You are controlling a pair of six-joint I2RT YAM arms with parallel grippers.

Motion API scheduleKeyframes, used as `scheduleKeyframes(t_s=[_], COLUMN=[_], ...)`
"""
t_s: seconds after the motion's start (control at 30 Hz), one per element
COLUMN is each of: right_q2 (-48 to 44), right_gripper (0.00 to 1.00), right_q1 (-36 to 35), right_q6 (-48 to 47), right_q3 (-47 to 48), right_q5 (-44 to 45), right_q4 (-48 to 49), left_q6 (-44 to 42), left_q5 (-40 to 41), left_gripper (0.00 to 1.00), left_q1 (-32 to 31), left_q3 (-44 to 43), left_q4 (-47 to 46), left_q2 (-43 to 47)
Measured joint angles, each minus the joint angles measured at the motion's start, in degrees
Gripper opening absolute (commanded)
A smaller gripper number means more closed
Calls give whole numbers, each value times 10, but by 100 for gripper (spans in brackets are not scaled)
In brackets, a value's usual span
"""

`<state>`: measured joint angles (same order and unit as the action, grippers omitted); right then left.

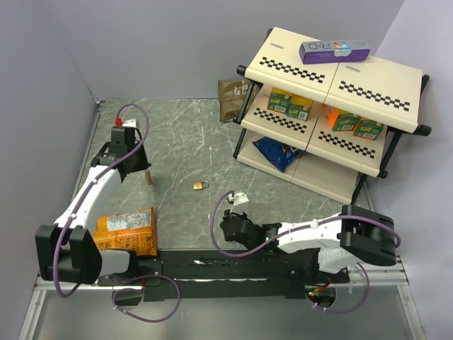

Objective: Unlock with the key

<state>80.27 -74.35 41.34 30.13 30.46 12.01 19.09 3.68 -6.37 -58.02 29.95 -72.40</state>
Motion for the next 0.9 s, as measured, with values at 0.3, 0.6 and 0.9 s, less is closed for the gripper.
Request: scheduleKeyframes(t_s=[0.3,0.6,0.9], right_q2=[-15,-22,-26], right_gripper=[0,0,0], right_q1=[0,7,13], right_q6=[-3,-3,-3], right_q3=[-39,-56,-68], right_q5=[-19,-31,-37], right_q4=[43,75,86], left_q6=[-40,-61,-68], left_q5=[81,99,89], left_gripper=[1,1,1], left_q1=[43,43,43], left_q3=[-31,-106,-143], left_q4=[19,21,23], left_q2=[-65,-172,-247])
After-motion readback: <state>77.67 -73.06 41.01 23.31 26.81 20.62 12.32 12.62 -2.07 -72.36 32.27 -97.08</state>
